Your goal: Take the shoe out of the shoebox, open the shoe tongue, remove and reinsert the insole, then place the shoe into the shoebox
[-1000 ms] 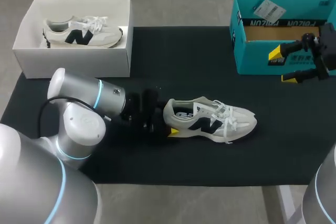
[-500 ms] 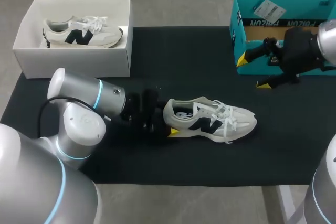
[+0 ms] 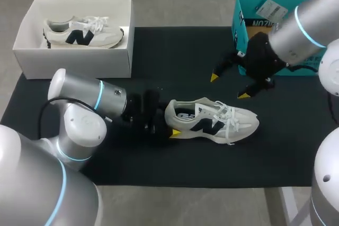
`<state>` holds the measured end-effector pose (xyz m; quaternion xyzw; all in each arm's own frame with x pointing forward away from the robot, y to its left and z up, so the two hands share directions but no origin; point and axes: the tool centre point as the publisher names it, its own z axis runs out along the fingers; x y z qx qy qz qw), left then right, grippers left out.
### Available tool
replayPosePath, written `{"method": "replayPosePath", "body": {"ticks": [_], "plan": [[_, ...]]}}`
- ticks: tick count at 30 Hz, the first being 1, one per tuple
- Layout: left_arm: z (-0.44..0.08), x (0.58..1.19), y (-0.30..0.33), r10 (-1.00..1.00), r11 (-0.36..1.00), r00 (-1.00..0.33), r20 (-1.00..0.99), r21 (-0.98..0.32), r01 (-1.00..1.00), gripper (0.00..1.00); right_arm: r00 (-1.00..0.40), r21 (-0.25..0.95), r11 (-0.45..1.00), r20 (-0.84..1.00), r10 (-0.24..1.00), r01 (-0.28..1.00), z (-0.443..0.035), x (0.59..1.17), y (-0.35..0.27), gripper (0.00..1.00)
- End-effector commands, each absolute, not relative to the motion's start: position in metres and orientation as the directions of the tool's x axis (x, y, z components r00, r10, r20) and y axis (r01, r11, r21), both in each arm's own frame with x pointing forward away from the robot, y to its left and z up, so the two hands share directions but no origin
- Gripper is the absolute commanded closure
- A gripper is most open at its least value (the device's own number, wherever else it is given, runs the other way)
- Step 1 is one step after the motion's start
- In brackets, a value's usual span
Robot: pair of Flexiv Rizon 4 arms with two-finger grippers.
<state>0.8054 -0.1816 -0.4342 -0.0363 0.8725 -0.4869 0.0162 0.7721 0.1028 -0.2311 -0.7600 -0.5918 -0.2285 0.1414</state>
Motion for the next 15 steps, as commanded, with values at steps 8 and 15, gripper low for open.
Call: {"method": "replayPosePath", "body": {"ticks": [8, 15], "plan": [[-0.435, 0.804, -0.182, -0.082, 0.526, -0.997, 0.006, -0.849, -0.048, 1.00, 0.220, 0.061, -0.235, 0.187, 0.957, 0.970, -0.275, 0.793, 0.156, 0.00], [-0.435, 0.804, -0.182, -0.082, 0.526, -0.997, 0.006, -0.849, -0.048, 1.00, 0.215, 0.033, -0.220, 0.111, 0.970, 0.975, -0.296, 0.794, 0.163, 0.00]]}}
